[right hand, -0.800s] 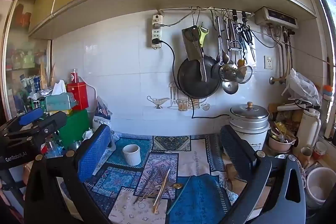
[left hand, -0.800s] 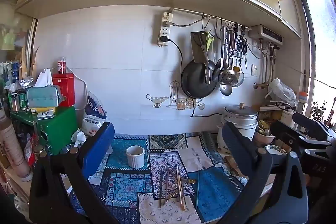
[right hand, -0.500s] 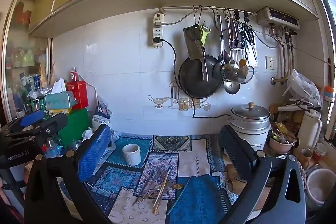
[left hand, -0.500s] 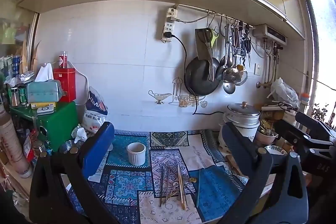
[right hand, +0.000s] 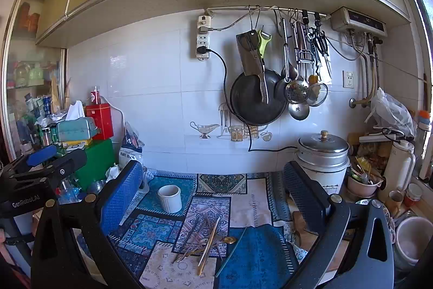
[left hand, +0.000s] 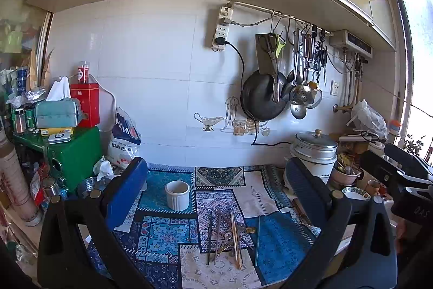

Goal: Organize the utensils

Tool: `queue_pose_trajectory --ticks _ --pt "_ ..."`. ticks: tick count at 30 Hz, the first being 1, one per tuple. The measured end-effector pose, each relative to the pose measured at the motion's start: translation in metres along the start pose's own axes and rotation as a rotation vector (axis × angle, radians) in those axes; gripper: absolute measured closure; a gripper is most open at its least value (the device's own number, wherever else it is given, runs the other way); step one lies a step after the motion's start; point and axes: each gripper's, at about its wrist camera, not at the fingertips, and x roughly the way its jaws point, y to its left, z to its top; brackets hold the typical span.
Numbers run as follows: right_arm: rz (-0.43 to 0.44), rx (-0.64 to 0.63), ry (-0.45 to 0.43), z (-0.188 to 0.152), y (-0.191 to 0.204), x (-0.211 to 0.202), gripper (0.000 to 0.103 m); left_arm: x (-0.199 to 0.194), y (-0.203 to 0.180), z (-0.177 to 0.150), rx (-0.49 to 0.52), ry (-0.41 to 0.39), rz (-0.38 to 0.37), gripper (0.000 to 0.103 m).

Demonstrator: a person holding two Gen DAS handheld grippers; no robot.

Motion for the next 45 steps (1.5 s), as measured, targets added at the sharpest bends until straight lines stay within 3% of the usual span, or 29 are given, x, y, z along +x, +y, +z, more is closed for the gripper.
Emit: queue_pose_trajectory --ticks 45 --pt "-0.001 0.015 -0.006 -0.001 -0.008 -0.003 0.000 -0.002 -0.004 0.007 0.005 -0.013 0.003 0.000"
